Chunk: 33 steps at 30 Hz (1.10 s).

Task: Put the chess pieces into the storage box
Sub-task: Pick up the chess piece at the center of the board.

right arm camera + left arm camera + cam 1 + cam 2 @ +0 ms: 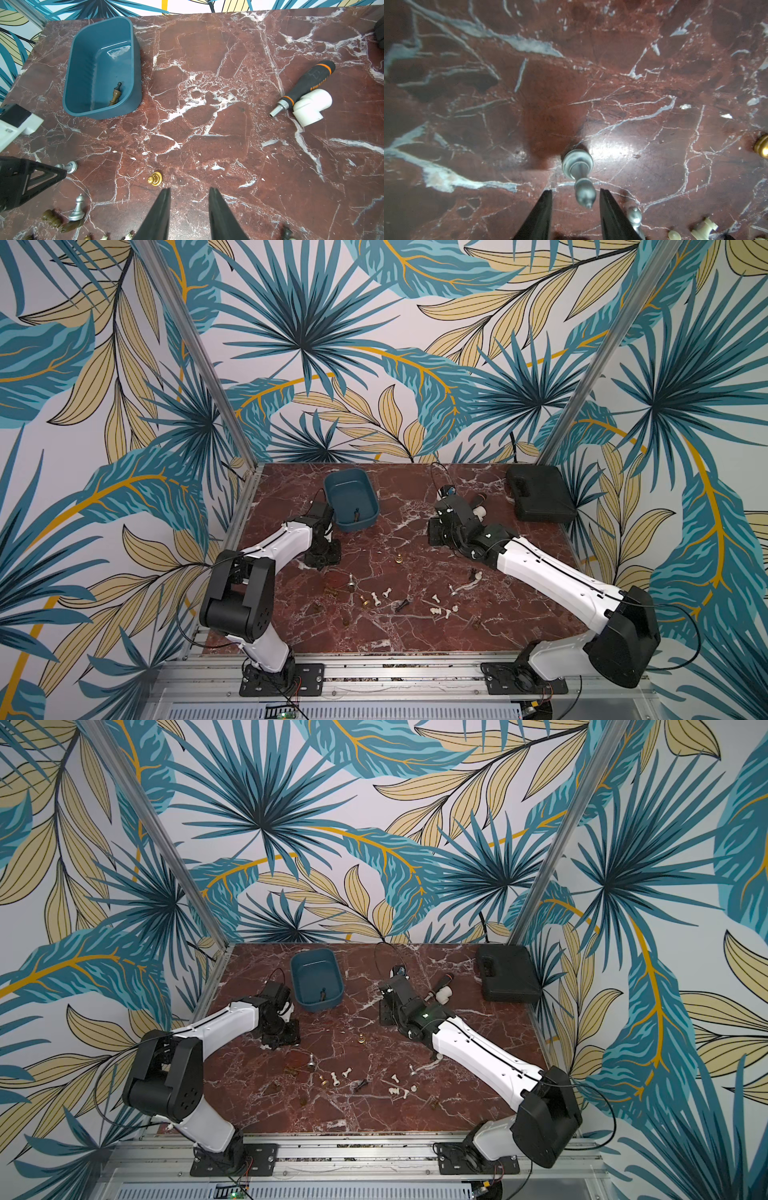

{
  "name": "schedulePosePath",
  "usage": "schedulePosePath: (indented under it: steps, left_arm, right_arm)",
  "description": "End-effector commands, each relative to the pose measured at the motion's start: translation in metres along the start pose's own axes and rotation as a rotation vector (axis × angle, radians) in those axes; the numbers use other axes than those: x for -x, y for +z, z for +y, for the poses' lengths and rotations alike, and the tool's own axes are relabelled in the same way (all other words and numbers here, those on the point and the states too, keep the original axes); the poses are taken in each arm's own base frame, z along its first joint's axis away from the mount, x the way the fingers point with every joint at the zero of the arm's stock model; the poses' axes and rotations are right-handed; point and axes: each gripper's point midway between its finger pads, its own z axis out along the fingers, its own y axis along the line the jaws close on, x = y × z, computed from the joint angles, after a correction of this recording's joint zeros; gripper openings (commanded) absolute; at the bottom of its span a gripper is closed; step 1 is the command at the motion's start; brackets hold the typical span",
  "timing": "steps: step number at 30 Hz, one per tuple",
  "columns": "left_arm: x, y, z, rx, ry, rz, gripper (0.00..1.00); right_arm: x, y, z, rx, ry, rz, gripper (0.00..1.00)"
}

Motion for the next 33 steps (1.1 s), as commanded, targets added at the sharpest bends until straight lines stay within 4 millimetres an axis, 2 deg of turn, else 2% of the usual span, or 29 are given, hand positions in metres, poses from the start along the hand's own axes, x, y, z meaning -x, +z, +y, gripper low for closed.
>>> schedulePosePath:
  steps: [1,6,11,20,23,27,30,32,33]
  left_arm:
    - [0.013,-0.001,-0.004,0.004,0.031,-0.026,0.37]
    - [0.013,0.001,-0.004,0.009,0.036,-0.016,0.29]
    - [0.014,-0.003,-0.004,0.010,0.037,-0.027,0.24]
    - [0.014,-0.015,-0.003,0.030,0.061,-0.022,0.08]
    - [0.012,-0.032,-0.004,0.040,0.072,-0.016,0.03]
    - [0.017,-0.085,-0.014,0.025,0.101,-0.089,0.00]
    - [0.033,-0.122,-0.026,-0.011,0.129,-0.186,0.01]
    - [0.052,-0.134,-0.034,-0.022,0.154,-0.248,0.02]
    - [0.064,-0.134,-0.038,-0.024,0.175,-0.282,0.04]
  right_arm:
    - [-0.006,0.005,-0.001,-0.001,-0.001,0.014,0.36]
    - [-0.008,0.007,0.000,-0.001,-0.001,0.024,0.36]
    - [-0.010,0.010,0.001,0.004,0.003,0.035,0.36]
    - [-0.013,0.013,0.003,0.009,0.006,0.045,0.36]
    - [-0.012,0.012,0.003,0.012,0.007,0.043,0.36]
    - [-0.010,0.009,0.002,0.011,0.007,0.036,0.36]
    - [-0.010,0.009,0.002,0.008,0.005,0.036,0.36]
    - [-0.012,0.010,0.002,0.005,0.005,0.039,0.36]
    - [-0.014,0.011,0.000,0.001,0.006,0.043,0.36]
